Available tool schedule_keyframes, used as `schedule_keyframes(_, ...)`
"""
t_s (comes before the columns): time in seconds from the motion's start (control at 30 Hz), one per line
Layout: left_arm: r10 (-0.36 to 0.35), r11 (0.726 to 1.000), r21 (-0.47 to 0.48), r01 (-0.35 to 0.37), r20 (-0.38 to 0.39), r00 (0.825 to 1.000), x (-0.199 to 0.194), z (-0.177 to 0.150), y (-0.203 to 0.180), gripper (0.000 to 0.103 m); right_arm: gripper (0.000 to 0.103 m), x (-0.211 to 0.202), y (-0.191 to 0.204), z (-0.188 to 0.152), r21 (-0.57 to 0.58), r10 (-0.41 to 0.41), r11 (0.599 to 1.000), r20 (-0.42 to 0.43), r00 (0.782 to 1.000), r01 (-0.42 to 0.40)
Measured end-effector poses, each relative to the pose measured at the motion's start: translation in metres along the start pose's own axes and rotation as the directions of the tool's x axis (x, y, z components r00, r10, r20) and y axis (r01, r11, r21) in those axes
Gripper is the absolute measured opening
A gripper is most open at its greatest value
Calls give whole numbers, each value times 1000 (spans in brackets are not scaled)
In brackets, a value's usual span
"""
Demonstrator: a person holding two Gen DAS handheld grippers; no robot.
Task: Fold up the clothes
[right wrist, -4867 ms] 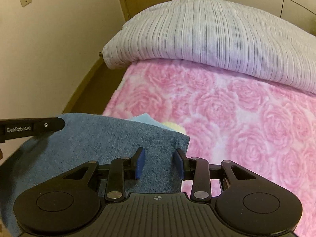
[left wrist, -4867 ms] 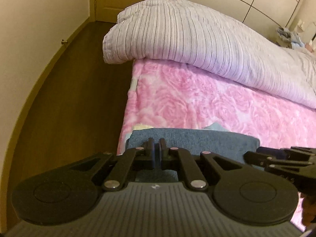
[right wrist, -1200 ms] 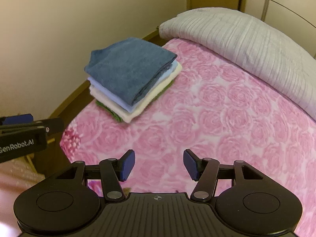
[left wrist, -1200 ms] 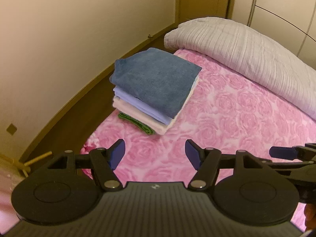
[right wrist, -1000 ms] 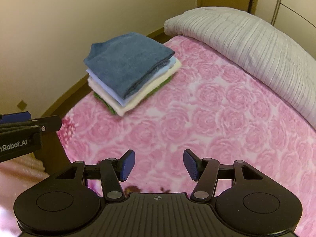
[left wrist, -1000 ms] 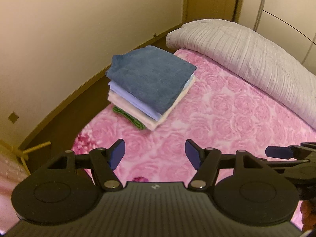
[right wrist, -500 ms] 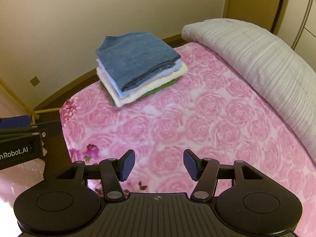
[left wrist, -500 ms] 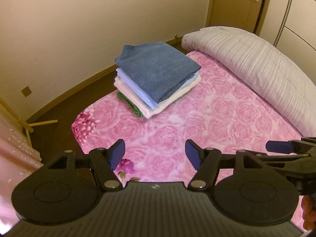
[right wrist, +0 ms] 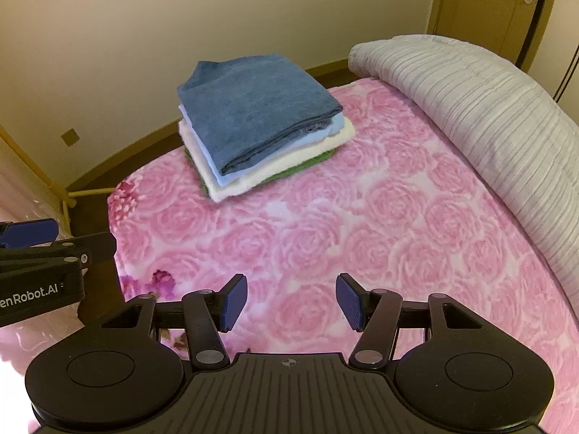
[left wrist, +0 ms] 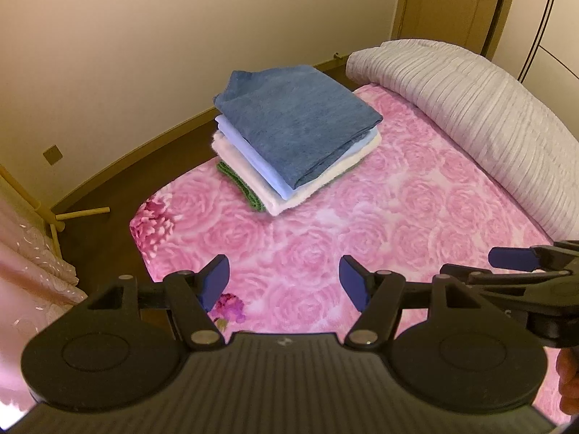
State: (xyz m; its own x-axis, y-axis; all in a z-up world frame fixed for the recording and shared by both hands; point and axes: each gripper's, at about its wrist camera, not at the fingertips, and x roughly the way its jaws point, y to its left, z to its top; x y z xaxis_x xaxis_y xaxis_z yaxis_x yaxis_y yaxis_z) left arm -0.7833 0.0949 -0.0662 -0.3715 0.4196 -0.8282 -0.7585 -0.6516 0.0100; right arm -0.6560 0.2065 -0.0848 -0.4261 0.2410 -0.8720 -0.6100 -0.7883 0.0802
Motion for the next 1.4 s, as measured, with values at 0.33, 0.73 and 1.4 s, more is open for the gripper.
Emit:
schedule_keyframes(0.33,8,1000,-1,-8,-34,999,36,20,-3,64,58,35,-15,25,-4,4,1000,-44,999,-4)
schedule_keyframes(0.73,10,1000,-14,-11,-51,999,67,37,-4,64,58,68,-22,50,-11,17,1000,-72,997,-18)
schedule_keyframes(1.4,26,999,-28,-27,-44,999,79,47,1,64,58,86,-21,63,-11,23,1000,-85,996,-24)
